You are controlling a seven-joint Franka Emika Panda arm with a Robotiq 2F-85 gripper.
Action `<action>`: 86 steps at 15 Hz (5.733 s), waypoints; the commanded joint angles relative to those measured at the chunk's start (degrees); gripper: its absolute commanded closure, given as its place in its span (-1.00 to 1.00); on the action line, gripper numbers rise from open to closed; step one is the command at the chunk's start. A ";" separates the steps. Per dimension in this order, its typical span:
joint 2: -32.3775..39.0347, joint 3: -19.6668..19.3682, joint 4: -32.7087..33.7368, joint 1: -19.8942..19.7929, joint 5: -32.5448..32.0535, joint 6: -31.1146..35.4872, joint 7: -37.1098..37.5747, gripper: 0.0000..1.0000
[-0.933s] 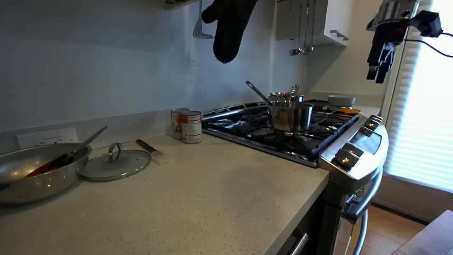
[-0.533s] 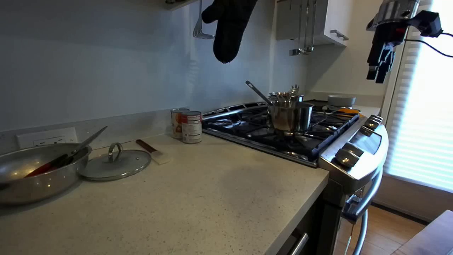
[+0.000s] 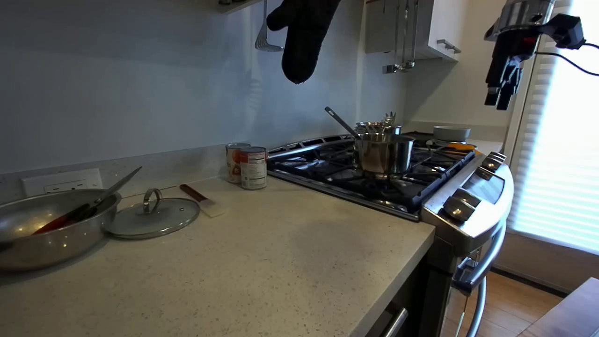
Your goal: Remove the serving spoon from the left pot
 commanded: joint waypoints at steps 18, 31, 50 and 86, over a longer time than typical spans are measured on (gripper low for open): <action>1.58 20.30 -5.86 5.96 -2.71 11.17 14.10 -1.00; 4.33 23.87 -4.17 9.17 -5.58 16.52 12.27 -1.00; 15.55 38.84 -2.77 7.67 -48.17 38.55 41.44 -1.00; 25.27 38.07 2.60 15.22 -77.38 30.62 81.68 -0.10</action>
